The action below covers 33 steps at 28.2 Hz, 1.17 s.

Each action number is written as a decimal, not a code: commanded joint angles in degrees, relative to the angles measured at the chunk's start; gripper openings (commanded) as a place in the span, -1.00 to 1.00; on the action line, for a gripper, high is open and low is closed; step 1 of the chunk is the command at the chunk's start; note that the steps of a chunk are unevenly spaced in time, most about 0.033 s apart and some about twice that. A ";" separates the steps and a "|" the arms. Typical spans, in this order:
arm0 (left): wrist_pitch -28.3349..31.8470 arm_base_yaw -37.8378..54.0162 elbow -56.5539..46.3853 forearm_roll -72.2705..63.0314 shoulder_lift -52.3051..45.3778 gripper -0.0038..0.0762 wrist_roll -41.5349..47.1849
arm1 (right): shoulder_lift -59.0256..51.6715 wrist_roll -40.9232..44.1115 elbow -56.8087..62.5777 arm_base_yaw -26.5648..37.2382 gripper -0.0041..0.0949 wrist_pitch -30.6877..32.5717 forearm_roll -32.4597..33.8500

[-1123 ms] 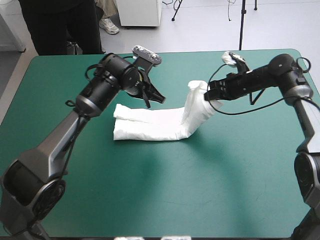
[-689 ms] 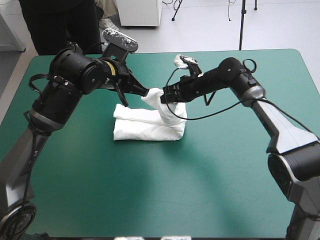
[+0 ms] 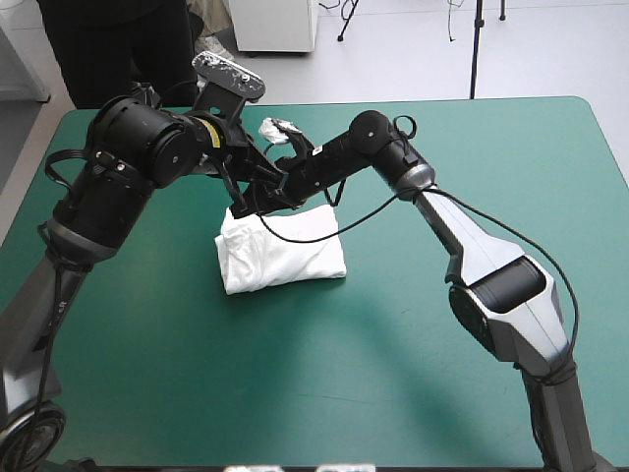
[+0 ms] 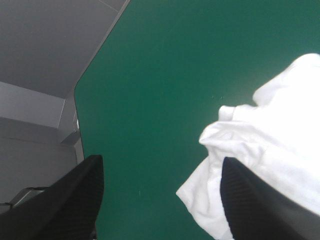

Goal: Fold the cloth

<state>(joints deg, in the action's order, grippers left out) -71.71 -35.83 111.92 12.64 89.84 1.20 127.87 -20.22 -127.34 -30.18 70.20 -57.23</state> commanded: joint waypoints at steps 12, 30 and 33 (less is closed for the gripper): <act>-2.07 -0.06 1.58 2.44 -11.17 -0.93 2.24 | -26.56 9.93 17.67 13.58 0.35 1.34 31.70; -2.07 -0.06 1.58 2.47 -11.68 -0.93 2.68 | -17.46 -3.64 32.69 11.22 0.37 -10.78 11.61; -2.07 -0.06 1.58 2.38 -11.68 -0.93 2.68 | -15.00 -5.26 32.69 11.22 0.37 -10.78 9.18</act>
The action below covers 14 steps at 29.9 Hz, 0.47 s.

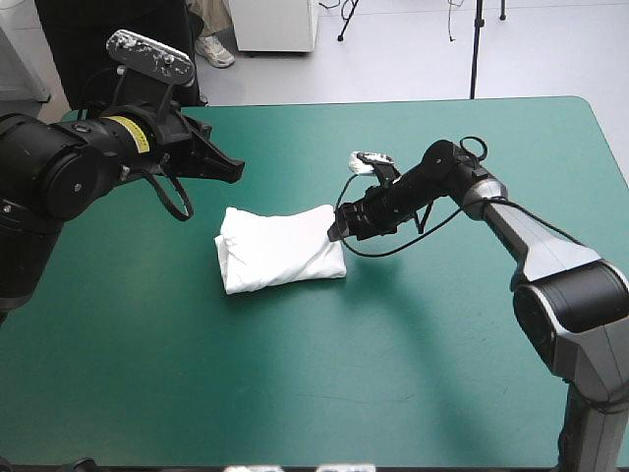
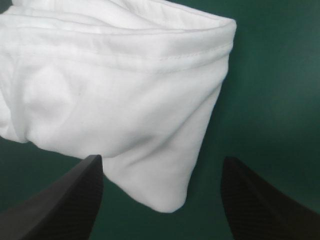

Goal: Fold the cloth

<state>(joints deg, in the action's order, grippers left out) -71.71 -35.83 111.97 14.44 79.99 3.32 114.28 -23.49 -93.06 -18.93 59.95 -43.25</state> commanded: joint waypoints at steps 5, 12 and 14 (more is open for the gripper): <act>-2.07 -0.06 1.54 0.19 -1.83 -0.93 0.56 | 2.02 -4.50 -1.67 -0.13 0.37 -0.81 -9.37; -2.07 -0.06 1.54 -0.13 -1.83 -0.93 1.84 | 5.23 -6.47 -1.67 -2.46 0.33 -0.39 -11.30; -2.07 -0.06 1.54 -0.28 -1.83 -0.93 1.97 | 6.25 -6.47 -1.67 -3.01 0.18 -0.12 -11.17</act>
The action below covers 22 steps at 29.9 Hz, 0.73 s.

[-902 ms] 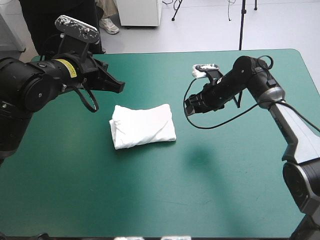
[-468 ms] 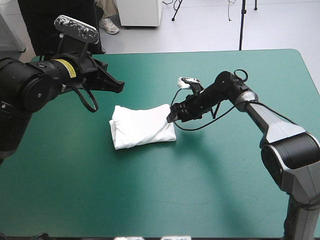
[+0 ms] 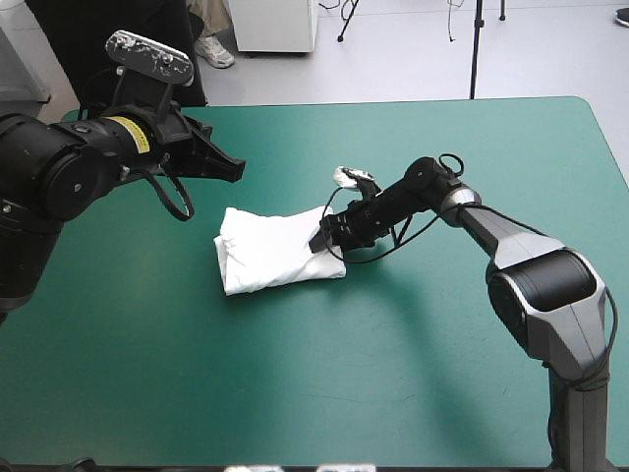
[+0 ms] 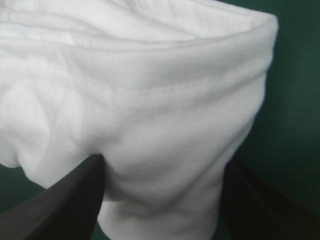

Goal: Fold the cloth

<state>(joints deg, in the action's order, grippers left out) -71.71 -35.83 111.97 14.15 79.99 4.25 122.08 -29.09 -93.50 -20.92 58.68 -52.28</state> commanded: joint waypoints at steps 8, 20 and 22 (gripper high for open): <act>-2.07 -0.06 1.54 -1.64 -2.03 -0.93 1.05 | -1.04 -0.22 -1.23 -0.79 -0.94 1.93 1.48; -2.07 -0.06 1.54 -1.97 -2.03 -0.93 1.05 | -8.56 12.65 -0.99 10.33 -0.94 10.12 35.40; -2.07 -0.06 1.54 -1.97 -2.03 -0.93 1.05 | -10.58 13.30 -0.99 13.99 -0.94 12.30 37.13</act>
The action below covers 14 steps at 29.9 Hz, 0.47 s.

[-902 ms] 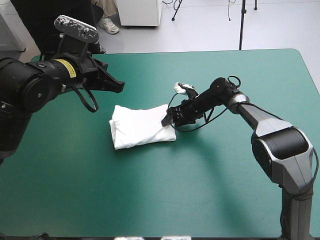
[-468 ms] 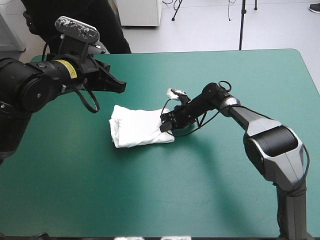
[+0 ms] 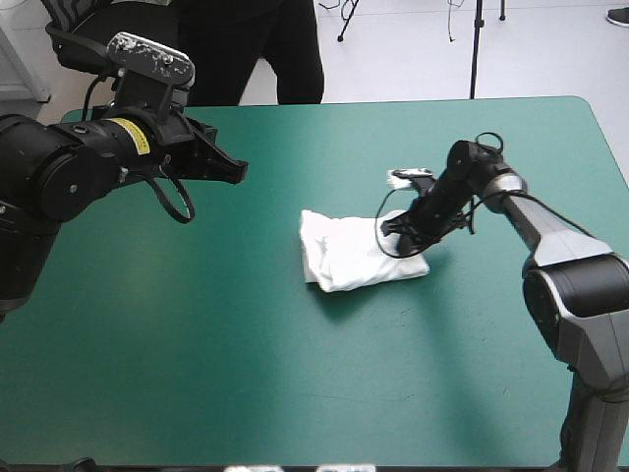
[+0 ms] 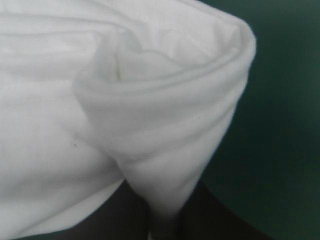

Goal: Fold the cloth

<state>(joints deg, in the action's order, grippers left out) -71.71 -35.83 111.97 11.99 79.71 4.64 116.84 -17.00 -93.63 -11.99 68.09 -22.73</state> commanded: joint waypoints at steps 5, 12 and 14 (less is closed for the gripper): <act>-2.07 -0.06 1.54 -0.37 -1.76 -0.93 0.66 | -11.77 3.25 2.67 14.16 -0.94 3.58 13.05; -2.07 -0.06 1.54 -0.76 -1.65 -0.93 0.66 | -22.47 3.88 17.84 31.39 -0.94 -1.22 16.84; -2.07 -0.06 1.54 -0.87 -1.65 -0.93 0.66 | -25.52 4.29 22.18 35.90 -0.94 -5.20 16.50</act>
<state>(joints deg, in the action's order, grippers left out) -71.71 -35.83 111.97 11.17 79.67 4.64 97.64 -12.97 -75.29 18.53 66.75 -6.18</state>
